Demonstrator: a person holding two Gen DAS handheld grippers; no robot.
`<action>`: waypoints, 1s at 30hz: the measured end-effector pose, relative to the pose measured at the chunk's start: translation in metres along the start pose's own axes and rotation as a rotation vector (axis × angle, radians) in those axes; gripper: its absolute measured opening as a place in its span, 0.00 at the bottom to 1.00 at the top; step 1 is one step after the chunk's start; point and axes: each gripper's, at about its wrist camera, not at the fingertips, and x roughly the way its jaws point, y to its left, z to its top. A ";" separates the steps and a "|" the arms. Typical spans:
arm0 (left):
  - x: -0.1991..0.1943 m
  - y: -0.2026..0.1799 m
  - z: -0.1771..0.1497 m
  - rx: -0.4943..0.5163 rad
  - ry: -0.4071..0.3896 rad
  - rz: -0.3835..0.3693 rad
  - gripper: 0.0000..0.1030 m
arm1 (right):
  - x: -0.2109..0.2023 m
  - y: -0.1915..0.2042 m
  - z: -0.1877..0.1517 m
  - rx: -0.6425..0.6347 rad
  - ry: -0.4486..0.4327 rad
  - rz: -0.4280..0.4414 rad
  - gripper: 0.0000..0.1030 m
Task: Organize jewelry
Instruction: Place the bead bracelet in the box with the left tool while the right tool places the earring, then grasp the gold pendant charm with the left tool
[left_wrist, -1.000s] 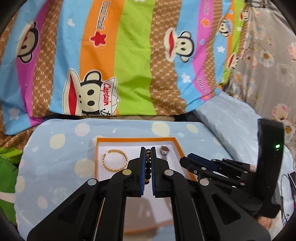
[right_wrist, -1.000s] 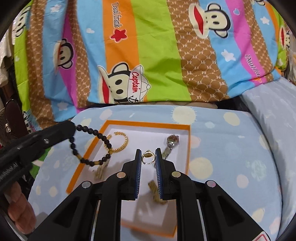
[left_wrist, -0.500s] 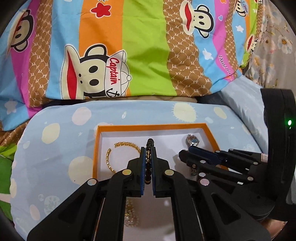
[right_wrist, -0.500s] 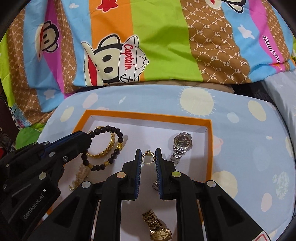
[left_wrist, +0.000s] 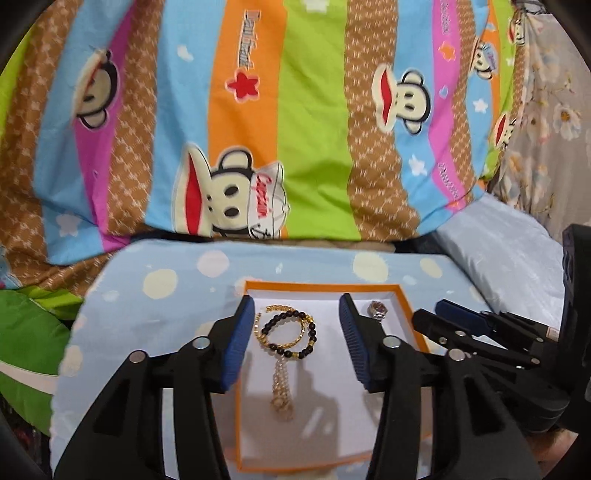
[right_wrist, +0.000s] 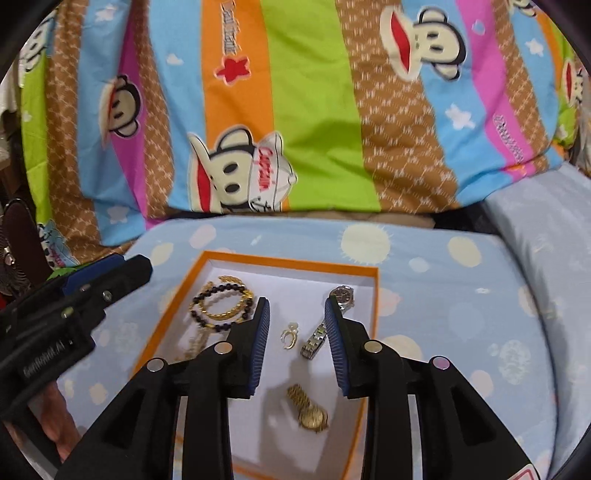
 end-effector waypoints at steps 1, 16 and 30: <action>-0.014 0.000 -0.002 0.006 -0.022 -0.003 0.54 | -0.013 0.002 -0.004 -0.009 -0.016 0.001 0.35; -0.107 0.018 -0.107 0.027 -0.033 0.069 0.61 | -0.100 0.031 -0.121 -0.029 -0.071 0.024 0.39; -0.098 0.076 -0.185 -0.089 0.127 0.122 0.61 | -0.066 0.038 -0.185 -0.008 0.043 0.005 0.39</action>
